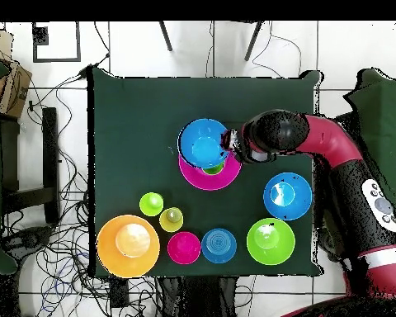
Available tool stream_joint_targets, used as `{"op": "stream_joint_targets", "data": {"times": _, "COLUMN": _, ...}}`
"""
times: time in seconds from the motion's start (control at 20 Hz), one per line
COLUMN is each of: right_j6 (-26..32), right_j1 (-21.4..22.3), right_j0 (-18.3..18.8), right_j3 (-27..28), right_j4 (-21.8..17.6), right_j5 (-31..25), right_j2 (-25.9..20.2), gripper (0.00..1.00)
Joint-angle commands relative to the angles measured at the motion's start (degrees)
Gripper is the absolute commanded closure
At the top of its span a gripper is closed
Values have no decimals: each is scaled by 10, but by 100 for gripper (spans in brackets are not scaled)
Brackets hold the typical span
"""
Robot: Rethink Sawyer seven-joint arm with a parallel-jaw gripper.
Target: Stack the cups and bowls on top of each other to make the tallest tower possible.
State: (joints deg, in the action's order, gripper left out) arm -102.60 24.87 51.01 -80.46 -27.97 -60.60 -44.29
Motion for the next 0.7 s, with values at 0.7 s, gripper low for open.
{"op": "stream_joint_targets", "data": {"times": 0.7, "right_j6": 153, "right_j1": 97, "right_j0": 12, "right_j3": -51, "right_j4": -1, "right_j5": -64, "right_j2": -28, "gripper": 100}}
